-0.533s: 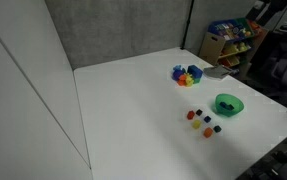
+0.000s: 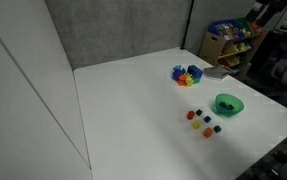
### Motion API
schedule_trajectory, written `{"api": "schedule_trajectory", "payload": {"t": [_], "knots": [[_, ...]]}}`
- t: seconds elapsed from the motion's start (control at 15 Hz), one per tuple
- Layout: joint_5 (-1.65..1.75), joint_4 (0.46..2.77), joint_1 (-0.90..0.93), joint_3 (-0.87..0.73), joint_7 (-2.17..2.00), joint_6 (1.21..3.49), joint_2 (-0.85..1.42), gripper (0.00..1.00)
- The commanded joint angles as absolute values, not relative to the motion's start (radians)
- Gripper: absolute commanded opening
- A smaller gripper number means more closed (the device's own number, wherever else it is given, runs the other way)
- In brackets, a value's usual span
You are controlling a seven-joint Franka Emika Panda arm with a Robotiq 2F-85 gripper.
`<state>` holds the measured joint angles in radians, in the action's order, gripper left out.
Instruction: Put one small yellow block in the green bowl
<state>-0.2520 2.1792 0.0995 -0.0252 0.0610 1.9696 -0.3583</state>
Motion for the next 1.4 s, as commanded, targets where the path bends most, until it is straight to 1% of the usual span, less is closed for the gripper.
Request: {"api": "schedule_trajectory", "payload": {"t": [0.0, 0.53, 1.33], "knots": [[-0.197, 2.182, 0.079, 0.024, 0.019, 2.011, -0.322, 1.00], [-0.064, 2.233, 0.080, 0.084, -0.086, 2.149, -0.189, 1.00], [0.005, 2.340, 0.096, 0.089, -0.178, 2.465, 0.095, 1.00]]}}
